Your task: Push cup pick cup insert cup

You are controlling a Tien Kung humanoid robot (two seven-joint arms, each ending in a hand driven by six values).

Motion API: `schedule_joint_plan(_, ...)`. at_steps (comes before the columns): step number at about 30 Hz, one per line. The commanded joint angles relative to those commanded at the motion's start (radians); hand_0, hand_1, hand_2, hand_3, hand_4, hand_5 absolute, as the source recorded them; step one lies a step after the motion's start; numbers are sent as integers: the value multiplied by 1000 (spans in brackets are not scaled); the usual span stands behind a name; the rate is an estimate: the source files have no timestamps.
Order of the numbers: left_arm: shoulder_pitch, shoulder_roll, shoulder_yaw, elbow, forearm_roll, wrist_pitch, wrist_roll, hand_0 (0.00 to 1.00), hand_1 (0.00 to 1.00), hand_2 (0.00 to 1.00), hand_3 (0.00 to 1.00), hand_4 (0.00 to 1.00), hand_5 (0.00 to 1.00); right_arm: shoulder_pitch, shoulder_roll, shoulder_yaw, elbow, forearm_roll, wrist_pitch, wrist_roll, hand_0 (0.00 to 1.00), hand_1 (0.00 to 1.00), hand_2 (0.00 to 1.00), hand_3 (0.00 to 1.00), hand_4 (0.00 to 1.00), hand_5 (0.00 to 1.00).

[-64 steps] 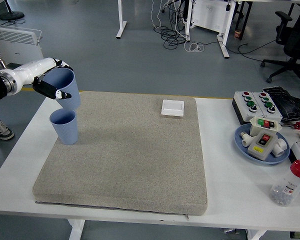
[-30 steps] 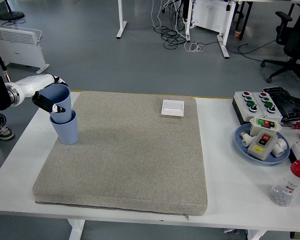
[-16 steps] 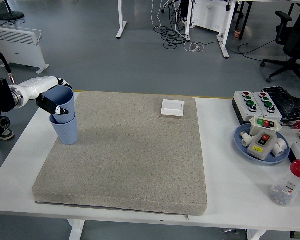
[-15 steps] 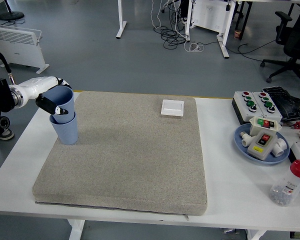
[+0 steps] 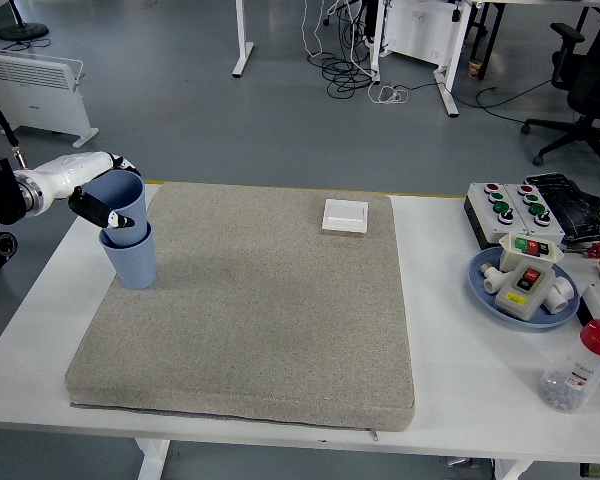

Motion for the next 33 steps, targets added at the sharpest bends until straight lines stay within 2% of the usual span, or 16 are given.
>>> schedule_joint_plan(1,0,0,-1,3,-3,2,1,915,930,998,851,941,354,0,0,0,0,0,0,0,744,693,680,580,180,548)
schedule_joint_plan(6,3,-2,1,20,-10,18,-11,915,930,998,851,941,354,0,-1,-2,0,5,0,1,744,693,680,580,180,548)
schedule_joint_plan(7,3,-2,1,23,-11,22,-14,952,972,998,964,957,377,0,-1,-2,0,4,0,1,744,693,680,580,181,547)
schedule_joint_plan(12,6,-2,-4,26,-25,41,-28,952,972,998,964,957,377,0,-1,-3,0,6,0,1,744,693,680,580,181,547)
schedule_joint_plan(13,7,-2,-7,24,-31,46,-32,970,980,998,998,988,415,0,-2,-4,0,7,0,1,745,693,680,580,180,546)
schedule_joint_plan(16,12,0,-15,14,-46,64,-49,970,980,998,998,988,415,0,-2,-4,0,7,1,1,745,693,680,580,180,546)
schedule_joint_plan(20,28,2,-25,-11,-68,130,-116,966,968,998,995,987,435,0,-3,-5,0,7,1,1,745,693,680,580,180,545)
schedule_joint_plan(22,41,1,-38,-27,-88,177,-153,966,968,998,995,987,435,-1,-3,-4,0,7,1,1,745,693,680,580,180,545)
schedule_joint_plan(24,78,-3,-90,-69,-155,245,-220,966,968,998,995,987,435,-2,-3,-5,0,6,1,1,745,693,680,580,180,545)
schedule_joint_plan(25,87,-4,-108,-80,-189,262,-240,745,738,803,663,670,418,-2,-3,-6,0,7,1,1,746,693,679,581,181,542)
schedule_joint_plan(27,116,-9,-153,-115,-256,280,-263,745,738,803,663,670,418,-2,-4,-5,0,7,1,1,746,693,679,581,181,542)
schedule_joint_plan(28,146,-14,-192,-152,-307,288,-271,745,738,803,663,670,418,-1,-5,-5,0,6,2,1,746,693,679,581,181,542)
schedule_joint_plan(30,176,-20,-230,-188,-376,292,-274,745,738,803,663,670,418,-1,-5,-5,0,7,2,2,746,693,679,581,181,542)
schedule_joint_plan(31,194,-24,-250,-209,-421,295,-273,544,551,547,510,562,466,-1,-6,-4,0,6,2,2,746,693,680,581,180,542)
schedule_joint_plan(33,236,-32,-292,-256,-496,303,-269,544,551,547,510,562,466,1,-7,-2,0,2,2,2,746,693,680,581,180,542)
